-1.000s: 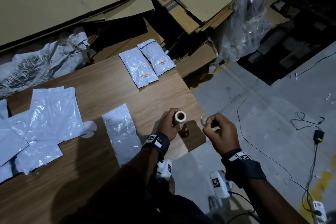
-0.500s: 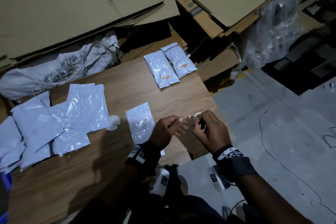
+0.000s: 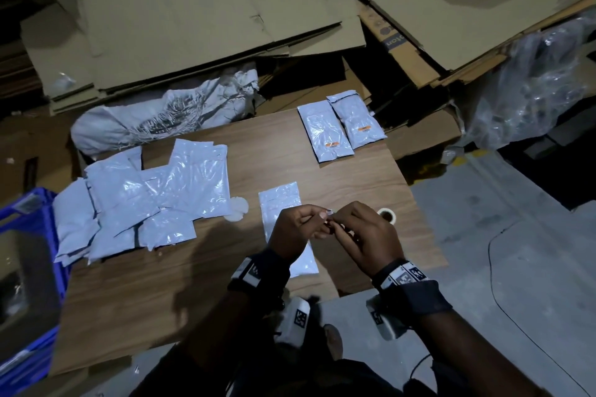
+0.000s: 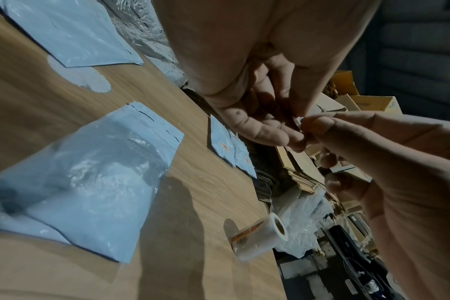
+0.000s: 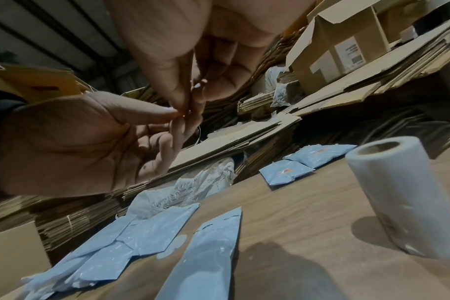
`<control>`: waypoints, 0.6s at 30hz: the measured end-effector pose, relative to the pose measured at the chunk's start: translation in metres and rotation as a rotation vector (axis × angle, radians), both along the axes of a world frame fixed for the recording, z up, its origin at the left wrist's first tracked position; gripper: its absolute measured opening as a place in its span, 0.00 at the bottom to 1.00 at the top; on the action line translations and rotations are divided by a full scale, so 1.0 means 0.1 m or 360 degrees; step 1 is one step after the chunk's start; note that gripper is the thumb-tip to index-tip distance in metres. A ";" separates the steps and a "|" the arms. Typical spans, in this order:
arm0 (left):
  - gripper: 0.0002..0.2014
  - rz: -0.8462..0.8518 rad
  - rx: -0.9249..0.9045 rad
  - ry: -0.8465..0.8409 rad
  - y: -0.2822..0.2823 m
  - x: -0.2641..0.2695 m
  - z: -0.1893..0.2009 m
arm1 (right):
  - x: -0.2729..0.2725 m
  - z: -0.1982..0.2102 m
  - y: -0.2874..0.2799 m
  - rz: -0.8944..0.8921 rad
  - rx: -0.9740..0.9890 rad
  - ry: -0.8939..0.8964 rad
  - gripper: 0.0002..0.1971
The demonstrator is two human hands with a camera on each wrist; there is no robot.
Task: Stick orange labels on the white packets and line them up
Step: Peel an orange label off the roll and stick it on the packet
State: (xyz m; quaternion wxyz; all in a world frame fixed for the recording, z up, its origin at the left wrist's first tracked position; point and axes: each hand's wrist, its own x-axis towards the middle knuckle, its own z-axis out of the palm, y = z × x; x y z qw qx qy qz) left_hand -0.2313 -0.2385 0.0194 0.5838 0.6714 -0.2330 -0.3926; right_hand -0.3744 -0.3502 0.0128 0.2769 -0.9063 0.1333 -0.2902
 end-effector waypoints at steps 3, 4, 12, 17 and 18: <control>0.07 0.0031 0.0002 -0.0015 0.07 0.06 0.00 | 0.01 0.01 0.04 0.0003 0.0104 -0.0062 0.08; 0.08 0.0027 0.0007 -0.0019 0.09 0.08 0.01 | 0.01 0.02 0.05 -0.0022 0.0161 -0.0088 0.07; 0.07 -0.0258 0.0060 -0.0305 0.26 0.16 0.01 | 0.16 0.10 0.03 -0.0010 0.0255 0.0044 0.05; 0.05 -0.0281 0.0080 -0.0259 0.36 0.19 -0.02 | 0.23 -0.03 0.07 -0.0102 0.0467 0.0098 0.02; 0.07 -0.0279 0.0078 -0.0267 0.37 0.20 -0.04 | 0.24 -0.08 0.09 -0.0144 0.0592 0.0092 0.03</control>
